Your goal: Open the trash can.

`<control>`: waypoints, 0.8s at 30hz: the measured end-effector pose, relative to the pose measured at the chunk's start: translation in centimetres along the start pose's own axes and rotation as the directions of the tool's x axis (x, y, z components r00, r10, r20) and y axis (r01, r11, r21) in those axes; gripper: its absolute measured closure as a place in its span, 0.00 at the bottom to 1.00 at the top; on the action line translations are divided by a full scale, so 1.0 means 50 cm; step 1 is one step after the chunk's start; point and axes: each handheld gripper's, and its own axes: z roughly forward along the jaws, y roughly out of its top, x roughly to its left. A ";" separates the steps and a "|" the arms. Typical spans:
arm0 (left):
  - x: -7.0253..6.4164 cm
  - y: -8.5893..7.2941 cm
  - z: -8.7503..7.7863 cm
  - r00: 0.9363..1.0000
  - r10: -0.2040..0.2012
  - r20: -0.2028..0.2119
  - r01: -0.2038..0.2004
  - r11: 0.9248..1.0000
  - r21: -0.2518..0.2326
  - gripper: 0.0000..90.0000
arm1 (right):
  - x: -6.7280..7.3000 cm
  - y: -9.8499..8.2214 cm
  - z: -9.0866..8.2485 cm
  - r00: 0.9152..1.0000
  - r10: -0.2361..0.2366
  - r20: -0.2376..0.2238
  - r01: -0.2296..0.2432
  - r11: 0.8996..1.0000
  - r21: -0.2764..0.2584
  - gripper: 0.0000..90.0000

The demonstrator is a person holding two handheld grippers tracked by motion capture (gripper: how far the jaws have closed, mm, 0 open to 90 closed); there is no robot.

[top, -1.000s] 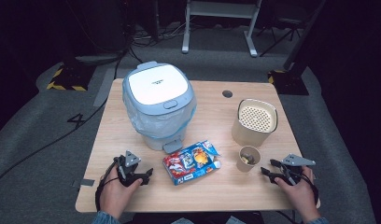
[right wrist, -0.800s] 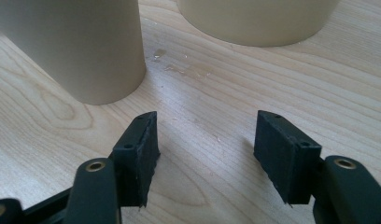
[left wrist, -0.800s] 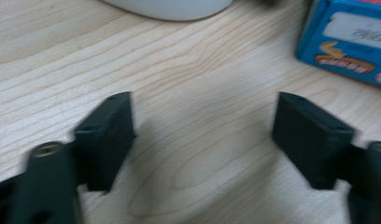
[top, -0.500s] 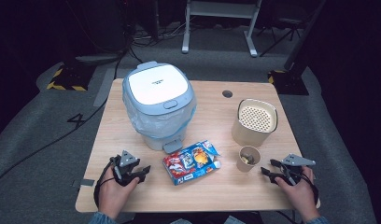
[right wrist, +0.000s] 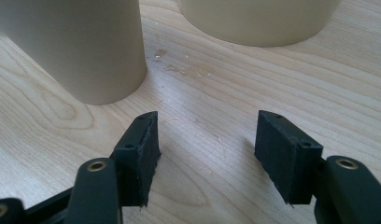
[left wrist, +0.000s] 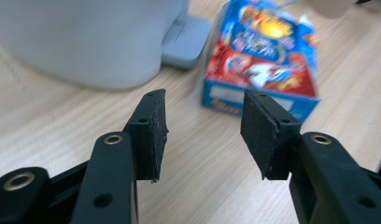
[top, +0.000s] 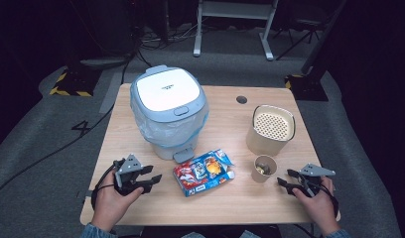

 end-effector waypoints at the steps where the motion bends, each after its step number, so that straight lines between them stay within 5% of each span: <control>1: 0.000 0.004 -0.002 1.000 0.007 0.014 -0.007 1.000 0.000 0.58 | 0.000 0.000 0.000 1.000 0.000 0.000 0.000 1.000 0.000 0.45; 8: 0.003 0.053 -0.036 0.998 0.050 0.047 -0.048 0.998 -0.048 0.67 | 0.000 0.000 0.000 1.000 0.000 0.000 0.000 1.000 0.000 0.45; 13: 0.006 0.104 -0.070 0.991 0.104 0.084 -0.095 0.990 -0.099 0.76 | 0.000 0.000 0.000 1.000 0.000 0.000 0.000 1.000 0.000 0.45; 24: 0.006 0.197 -0.111 0.982 0.155 0.104 -0.135 0.975 -0.176 1.00 | 0.000 0.000 0.000 1.000 0.000 0.000 0.000 1.000 0.000 0.45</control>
